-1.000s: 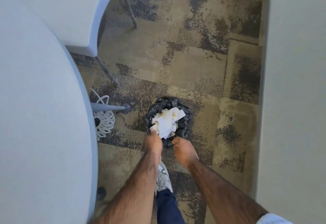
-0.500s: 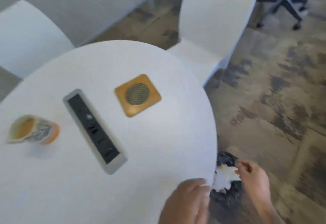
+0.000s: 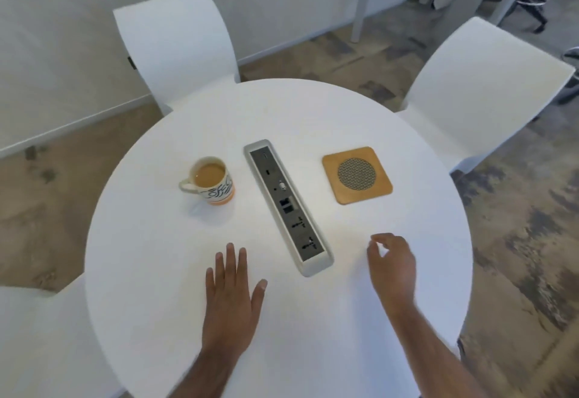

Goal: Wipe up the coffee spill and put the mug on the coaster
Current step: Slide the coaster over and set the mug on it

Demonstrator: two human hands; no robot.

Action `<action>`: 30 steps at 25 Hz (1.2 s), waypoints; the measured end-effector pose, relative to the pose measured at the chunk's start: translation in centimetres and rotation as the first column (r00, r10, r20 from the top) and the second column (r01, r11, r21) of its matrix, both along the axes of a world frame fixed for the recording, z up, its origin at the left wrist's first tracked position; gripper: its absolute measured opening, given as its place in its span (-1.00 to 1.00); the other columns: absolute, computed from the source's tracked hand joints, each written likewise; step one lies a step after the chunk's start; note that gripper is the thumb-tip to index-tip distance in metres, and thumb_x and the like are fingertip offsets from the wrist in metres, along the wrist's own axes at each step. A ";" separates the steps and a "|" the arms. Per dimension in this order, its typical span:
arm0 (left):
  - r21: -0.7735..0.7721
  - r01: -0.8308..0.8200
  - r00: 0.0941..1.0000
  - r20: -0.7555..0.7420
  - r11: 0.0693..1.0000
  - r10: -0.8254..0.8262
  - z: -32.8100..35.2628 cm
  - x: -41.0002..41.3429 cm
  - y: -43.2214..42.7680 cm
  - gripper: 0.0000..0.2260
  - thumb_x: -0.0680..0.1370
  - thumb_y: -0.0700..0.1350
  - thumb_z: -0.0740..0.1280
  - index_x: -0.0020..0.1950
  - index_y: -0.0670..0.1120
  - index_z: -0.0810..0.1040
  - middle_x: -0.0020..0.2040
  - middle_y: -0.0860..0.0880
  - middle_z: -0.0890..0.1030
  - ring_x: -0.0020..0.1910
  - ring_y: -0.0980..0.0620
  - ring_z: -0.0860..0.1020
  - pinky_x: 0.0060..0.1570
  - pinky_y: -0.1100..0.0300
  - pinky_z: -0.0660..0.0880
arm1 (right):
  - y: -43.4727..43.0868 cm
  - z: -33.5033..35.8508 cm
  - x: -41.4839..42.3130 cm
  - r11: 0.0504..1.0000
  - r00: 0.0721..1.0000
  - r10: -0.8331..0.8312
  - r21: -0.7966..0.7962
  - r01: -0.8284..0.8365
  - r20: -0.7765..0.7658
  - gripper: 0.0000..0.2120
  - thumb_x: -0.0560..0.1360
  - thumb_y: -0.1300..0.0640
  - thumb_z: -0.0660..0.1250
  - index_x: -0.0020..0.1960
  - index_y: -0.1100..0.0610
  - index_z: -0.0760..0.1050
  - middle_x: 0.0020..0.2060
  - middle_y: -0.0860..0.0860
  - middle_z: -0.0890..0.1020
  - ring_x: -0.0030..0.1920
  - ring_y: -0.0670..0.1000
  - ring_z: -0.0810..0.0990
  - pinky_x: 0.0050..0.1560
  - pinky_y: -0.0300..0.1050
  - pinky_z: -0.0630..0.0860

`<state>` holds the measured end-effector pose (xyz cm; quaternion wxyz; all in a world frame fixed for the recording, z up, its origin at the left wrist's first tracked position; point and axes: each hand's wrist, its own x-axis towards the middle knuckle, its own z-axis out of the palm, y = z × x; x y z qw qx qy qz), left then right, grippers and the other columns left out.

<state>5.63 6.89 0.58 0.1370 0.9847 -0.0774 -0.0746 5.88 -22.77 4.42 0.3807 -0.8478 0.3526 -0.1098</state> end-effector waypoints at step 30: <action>-0.396 -0.506 0.848 -0.390 0.766 0.359 3.1 17.6 -25.8 -0.65 0.59 -0.24 0.24 0.37 -0.28 0.42 0.38 -0.26 0.40 0.32 -0.27 0.46 0.19 -0.10 0.53 | -11.3 -2.2 15.6 0.984 0.952 0.152 -0.049 -0.171 -0.267 -0.57 0.44 -0.07 0.50 0.15 0.21 0.60 0.20 0.14 0.56 0.25 0.19 0.51 0.14 0.13 0.58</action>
